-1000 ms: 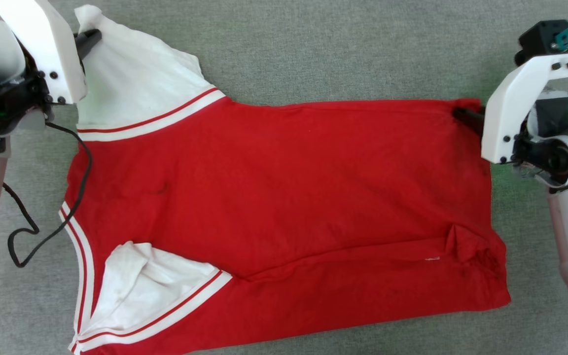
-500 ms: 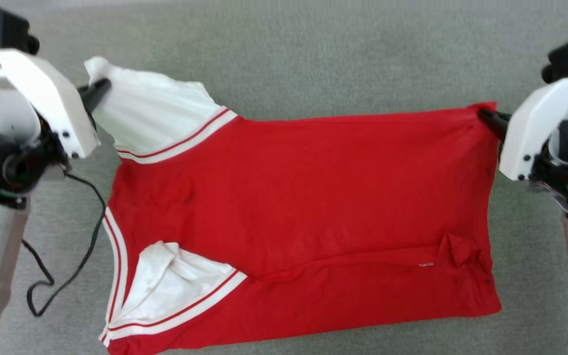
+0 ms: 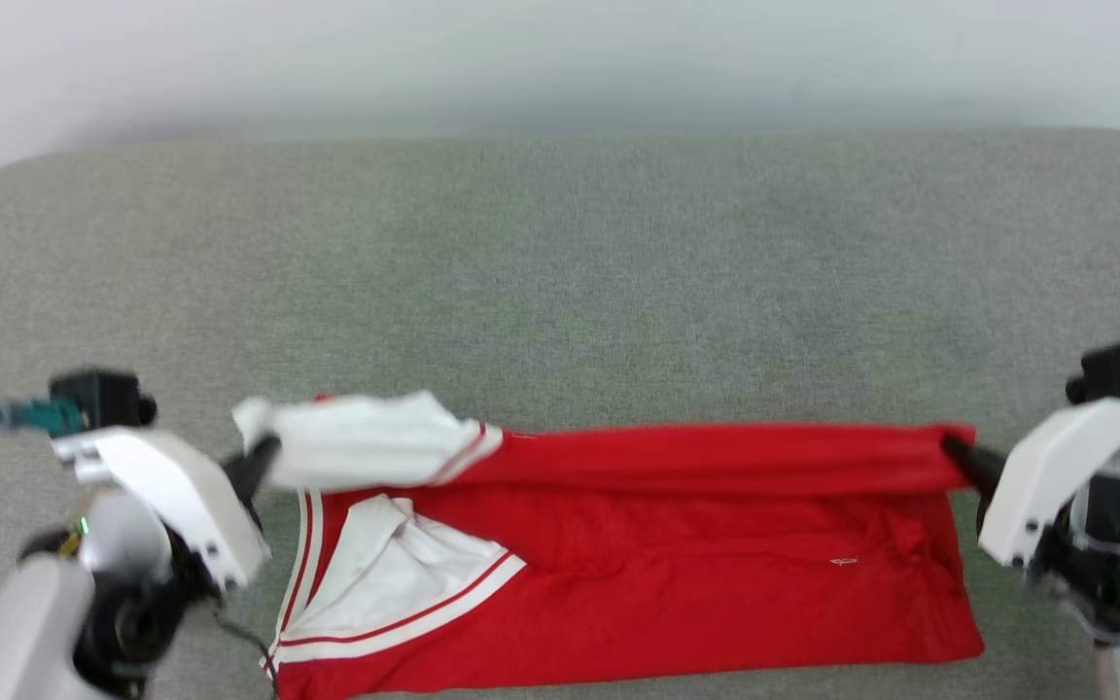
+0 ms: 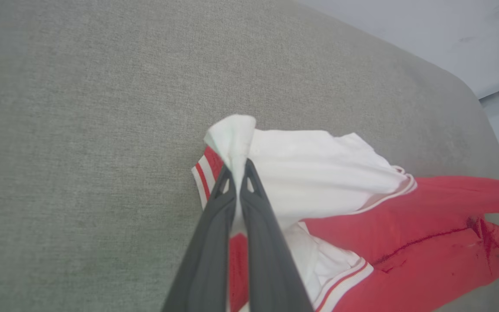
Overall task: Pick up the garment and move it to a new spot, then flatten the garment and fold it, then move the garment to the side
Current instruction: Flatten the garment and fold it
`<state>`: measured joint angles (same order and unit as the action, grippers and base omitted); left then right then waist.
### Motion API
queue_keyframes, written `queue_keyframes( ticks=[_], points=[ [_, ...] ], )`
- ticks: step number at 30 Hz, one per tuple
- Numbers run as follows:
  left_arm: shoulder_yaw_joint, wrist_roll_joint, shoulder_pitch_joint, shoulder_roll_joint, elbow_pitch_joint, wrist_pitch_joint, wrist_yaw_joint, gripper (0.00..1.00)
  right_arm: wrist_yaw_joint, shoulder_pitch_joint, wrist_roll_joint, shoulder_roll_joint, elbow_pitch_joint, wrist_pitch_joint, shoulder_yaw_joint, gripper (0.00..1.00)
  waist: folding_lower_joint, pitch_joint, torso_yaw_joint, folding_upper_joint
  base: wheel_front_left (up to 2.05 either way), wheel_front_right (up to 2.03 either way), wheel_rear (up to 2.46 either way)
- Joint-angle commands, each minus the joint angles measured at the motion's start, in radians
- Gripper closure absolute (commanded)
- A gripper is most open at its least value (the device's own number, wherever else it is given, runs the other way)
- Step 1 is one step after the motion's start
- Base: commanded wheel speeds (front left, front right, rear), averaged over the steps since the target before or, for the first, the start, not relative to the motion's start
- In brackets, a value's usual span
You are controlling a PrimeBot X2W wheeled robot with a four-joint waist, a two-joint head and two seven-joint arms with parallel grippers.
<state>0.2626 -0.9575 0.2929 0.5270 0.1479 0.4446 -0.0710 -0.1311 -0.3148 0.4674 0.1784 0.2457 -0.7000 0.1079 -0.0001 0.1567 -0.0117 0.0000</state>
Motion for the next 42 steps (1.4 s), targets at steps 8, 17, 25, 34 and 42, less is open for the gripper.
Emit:
queue_keyframes(
  ticks=[8,17,25,34,42],
  points=[
    [0.039,-0.027,-0.203,-0.042,-0.015,-0.004,-0.026,0.37,0.001,0.169,0.003,-0.041,0.018,0.061,-0.001,0.00,0.0001,-0.026,0.003,0.0000,0.00,0.00,0.00],
    [0.075,0.058,-0.247,-0.092,0.024,-0.173,0.002,0.00,0.001,0.265,0.021,-0.024,0.021,0.214,-0.055,0.00,0.0001,-0.053,-0.018,0.0000,0.00,0.00,0.00],
    [0.078,0.210,-0.221,-0.125,-0.059,-0.398,-0.048,0.00,0.001,0.279,0.023,0.026,-0.120,0.244,-0.034,0.00,0.0001,-0.081,-0.034,0.0000,0.00,0.00,0.00],
    [0.075,0.357,-0.186,-0.159,-0.168,-0.604,-0.127,0.00,0.001,0.242,-0.025,0.067,-0.211,0.075,0.114,0.00,0.0001,-0.075,-0.013,0.0000,0.00,0.00,0.00],
    [0.087,0.452,-0.170,-0.161,-0.244,-0.666,-0.179,0.00,0.001,0.221,-0.042,0.041,-0.182,-0.071,0.191,0.00,0.0001,-0.034,0.052,0.0000,0.00,0.00,0.00]
  ],
)
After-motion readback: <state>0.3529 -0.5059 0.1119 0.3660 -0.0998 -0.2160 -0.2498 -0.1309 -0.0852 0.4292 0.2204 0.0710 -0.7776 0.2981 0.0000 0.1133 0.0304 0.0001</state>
